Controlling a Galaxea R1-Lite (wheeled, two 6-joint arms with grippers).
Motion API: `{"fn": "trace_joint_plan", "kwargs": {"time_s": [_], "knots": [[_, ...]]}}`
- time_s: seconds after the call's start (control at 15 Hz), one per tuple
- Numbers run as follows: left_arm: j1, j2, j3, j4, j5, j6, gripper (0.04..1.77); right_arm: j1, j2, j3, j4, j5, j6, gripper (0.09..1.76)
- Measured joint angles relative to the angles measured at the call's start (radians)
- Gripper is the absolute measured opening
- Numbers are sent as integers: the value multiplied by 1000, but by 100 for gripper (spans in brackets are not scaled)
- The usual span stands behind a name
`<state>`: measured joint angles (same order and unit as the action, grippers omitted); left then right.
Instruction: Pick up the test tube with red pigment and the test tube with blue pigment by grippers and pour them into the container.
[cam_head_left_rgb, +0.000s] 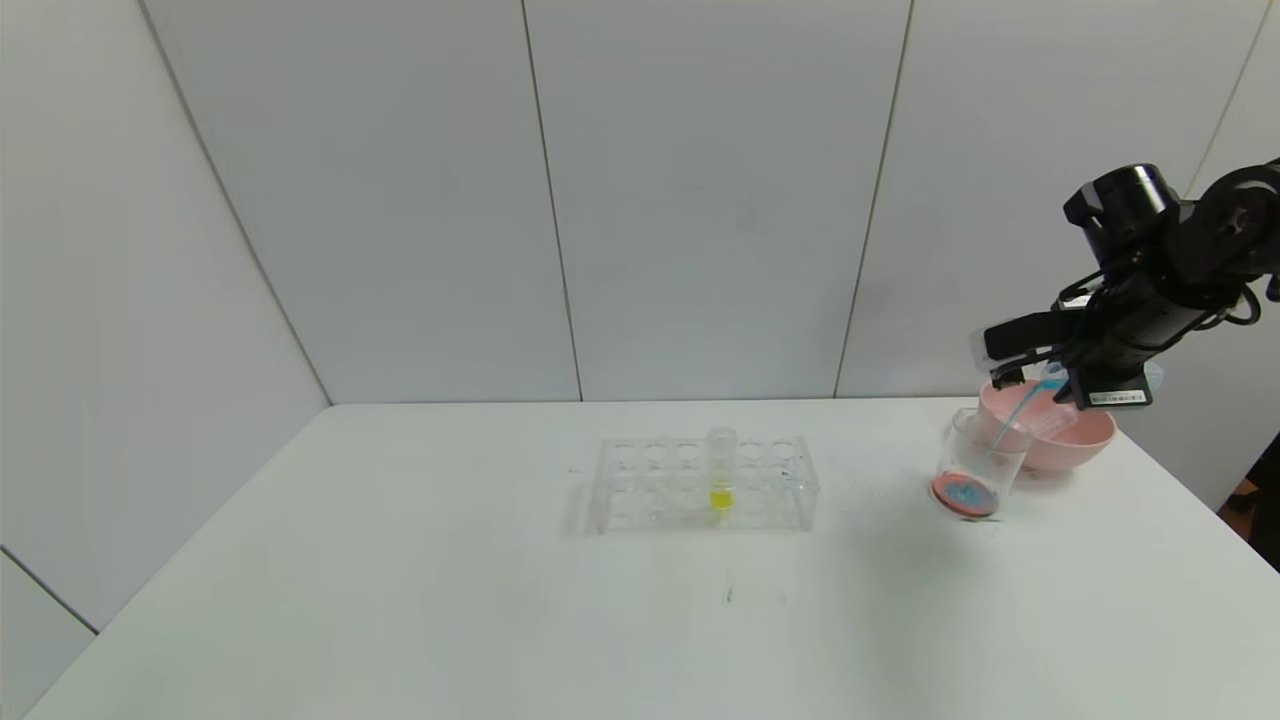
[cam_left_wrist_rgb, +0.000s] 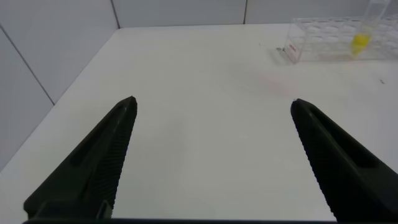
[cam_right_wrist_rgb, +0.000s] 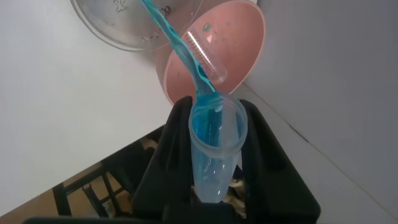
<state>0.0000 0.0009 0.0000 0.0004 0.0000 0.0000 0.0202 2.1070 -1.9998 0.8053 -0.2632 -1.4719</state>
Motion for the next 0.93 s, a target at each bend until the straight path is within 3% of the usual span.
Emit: {"fn": "trace_joint_plan", "kwargs": {"time_s": [0.93], "knots": [[0,0,0,0,0,0,176,37,-2,0,-30,-150,-76,52]]}}
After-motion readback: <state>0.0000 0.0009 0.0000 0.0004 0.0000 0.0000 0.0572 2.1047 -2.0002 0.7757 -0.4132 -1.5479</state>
